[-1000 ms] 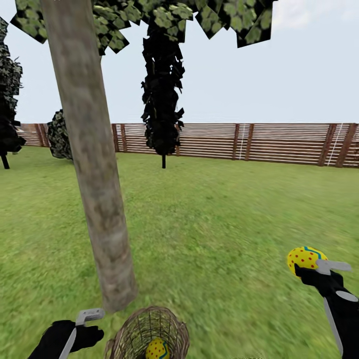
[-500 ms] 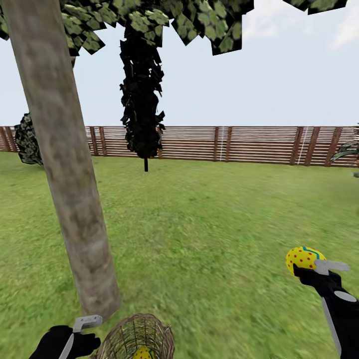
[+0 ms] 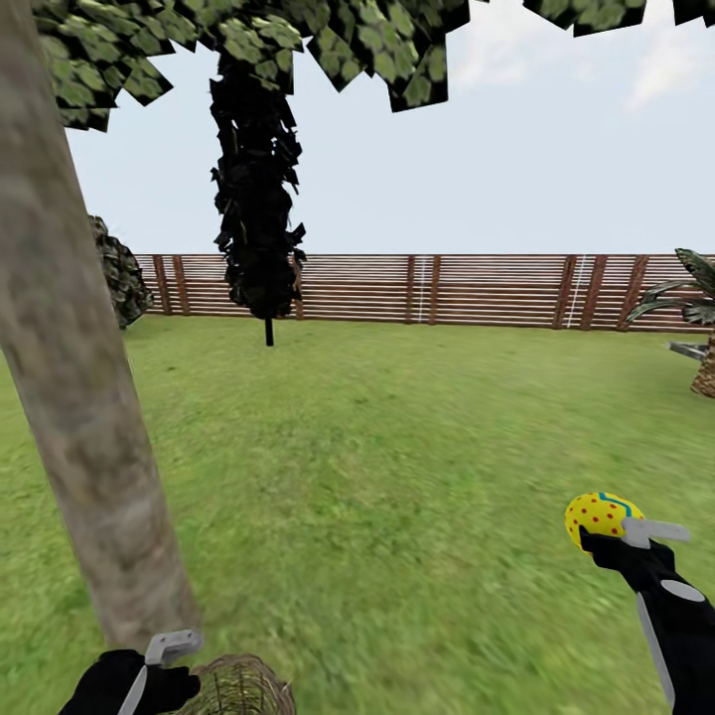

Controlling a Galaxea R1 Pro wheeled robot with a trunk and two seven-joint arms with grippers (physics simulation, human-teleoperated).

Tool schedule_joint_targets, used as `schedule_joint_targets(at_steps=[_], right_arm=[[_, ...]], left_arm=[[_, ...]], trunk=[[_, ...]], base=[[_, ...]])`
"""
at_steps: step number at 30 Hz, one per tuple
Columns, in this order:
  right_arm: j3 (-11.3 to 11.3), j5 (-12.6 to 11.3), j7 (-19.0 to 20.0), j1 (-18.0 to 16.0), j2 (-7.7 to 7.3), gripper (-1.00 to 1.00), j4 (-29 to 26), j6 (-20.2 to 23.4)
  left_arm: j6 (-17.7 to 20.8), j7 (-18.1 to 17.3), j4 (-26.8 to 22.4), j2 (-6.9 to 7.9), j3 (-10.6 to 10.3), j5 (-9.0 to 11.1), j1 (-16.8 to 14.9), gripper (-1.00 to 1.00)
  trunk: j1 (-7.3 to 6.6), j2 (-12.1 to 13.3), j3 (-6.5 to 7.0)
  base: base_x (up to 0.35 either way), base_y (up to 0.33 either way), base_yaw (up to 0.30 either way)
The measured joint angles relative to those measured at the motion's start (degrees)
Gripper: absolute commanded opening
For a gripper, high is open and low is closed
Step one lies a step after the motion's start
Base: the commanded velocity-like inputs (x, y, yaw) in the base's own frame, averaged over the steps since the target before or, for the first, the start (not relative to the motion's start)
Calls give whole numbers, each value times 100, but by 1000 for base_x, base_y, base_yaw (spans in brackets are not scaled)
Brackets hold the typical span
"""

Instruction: Take the three Easter eggs out of the wicker basket on the lawn in the garden, then place them on the lawn next to a single tree (choose any tree) so that all three eggs are next to the same tree and none are left in the basket.

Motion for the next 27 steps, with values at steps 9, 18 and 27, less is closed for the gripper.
schedule_joint_targets(at_steps=[9, 18, 27], right_arm=[[4, 9, 0, 1, -1, -100, 9, -1], [1, 4, 0, 1, -1, -100, 7, -1], [8, 1, 0, 1, 0, -100, 2, -1]], left_arm=[[-15, 3, -2, 5, 35, 15, 0, 100], [20, -1, -2, 32, 53, 23, 0, 100], [3, 8, -2, 16, 46, 27, 0, 100]], trunk=[[45, -78, -36], [243, -439, -197], [441, -800, -359]], base=[[97, 75, 0], [0, 0, 0], [0, 0, 0]])
